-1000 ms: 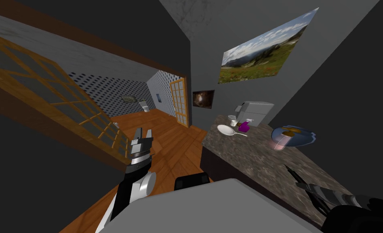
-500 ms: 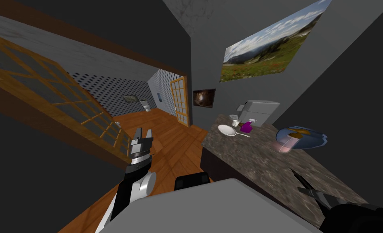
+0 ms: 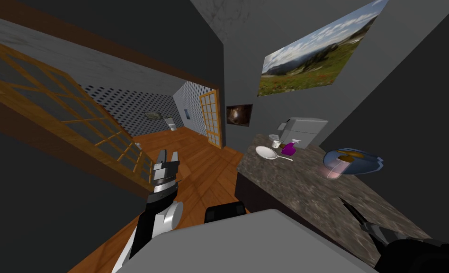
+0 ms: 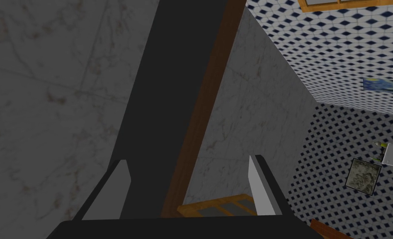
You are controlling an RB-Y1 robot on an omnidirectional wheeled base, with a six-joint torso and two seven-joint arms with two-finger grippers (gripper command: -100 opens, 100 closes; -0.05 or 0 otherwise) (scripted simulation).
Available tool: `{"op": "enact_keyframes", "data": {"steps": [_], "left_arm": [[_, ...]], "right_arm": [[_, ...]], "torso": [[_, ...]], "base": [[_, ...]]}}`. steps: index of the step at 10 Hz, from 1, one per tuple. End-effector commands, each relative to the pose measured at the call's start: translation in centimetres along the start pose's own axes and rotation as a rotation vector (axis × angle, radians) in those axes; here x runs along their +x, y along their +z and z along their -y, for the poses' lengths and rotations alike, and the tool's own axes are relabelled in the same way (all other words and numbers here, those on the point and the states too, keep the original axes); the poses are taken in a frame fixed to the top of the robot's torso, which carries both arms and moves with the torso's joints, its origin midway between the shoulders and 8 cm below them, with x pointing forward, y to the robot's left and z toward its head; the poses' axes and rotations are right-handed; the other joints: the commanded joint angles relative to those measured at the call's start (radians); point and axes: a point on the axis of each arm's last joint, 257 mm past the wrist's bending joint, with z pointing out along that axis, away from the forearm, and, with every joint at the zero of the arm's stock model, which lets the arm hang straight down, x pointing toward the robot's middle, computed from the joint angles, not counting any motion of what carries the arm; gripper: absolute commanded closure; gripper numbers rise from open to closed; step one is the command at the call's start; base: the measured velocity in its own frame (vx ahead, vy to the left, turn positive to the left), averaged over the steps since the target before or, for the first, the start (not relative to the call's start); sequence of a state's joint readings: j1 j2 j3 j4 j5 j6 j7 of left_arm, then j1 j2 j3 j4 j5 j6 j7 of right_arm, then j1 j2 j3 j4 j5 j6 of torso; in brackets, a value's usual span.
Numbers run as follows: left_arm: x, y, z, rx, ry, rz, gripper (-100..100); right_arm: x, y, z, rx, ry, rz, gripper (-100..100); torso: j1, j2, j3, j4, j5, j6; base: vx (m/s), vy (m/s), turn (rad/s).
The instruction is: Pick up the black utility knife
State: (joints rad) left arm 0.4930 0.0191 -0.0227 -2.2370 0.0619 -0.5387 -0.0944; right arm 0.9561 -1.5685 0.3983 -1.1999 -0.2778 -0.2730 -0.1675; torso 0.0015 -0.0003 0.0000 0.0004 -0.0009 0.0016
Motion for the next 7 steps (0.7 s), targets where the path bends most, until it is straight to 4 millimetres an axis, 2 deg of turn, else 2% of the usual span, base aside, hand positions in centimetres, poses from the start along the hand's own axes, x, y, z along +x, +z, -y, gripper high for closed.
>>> {"op": "enact_keyframes", "data": {"steps": [1, 2, 3, 5, 6, 7], "left_arm": [[0.0, 0.0, 0.0, 0.0, 0.0, 0.0, 0], [0.0, 0.0, 0.0, 0.0, 0.0, 0.0, 0], [0.0, 0.0, 0.0, 0.0, 0.0, 0.0, 0], [0.0, 0.0, 0.0, 0.0, 0.0, 0.0, 0], [0.0, 0.0, 0.0, 0.0, 0.0, 0.0, 0], [0.0, 0.0, 0.0, 0.0, 0.0, 0.0, 0]], "right_arm": [[0.0, 0.0, 0.0, 0.0, 0.0, 0.0, 100], [0.0, 0.0, 0.0, 0.0, 0.0, 0.0, 0], [-0.9, -0.5, -0.2, -0.003, -0.008, -0.002, 100], [-1.8, -0.9, -0.6, -0.005, -0.016, -0.005, 100], [-1.6, -0.8, -0.4, -0.004, -0.014, -0.003, 100], [-1.7, -0.8, -0.4, -0.005, -0.014, -0.003, 0]], "torso": [[0.0, 0.0, 0.0, 0.0, 0.0, 0.0], [0.0, 0.0, 0.0, 0.0, 0.0, 0.0], [0.0, 0.0, 0.0, 0.0, 0.0, 0.0], [0.001, -0.001, 0.0, 0.0, 0.001, 0.0], [0.002, 0.0, 0.0, 0.0, 0.001, 0.0], [0.001, 0.0, 0.0, 0.0, 0.0, 0.0]], "base": [[0.0, 0.0, 0.0], [0.0, 0.0, 0.0], [0.01, 0.011, -0.04], [0.002, 0.012, -0.053], [-0.005, 0.006, -0.007], [0.0, 0.0, 0.0]]}}
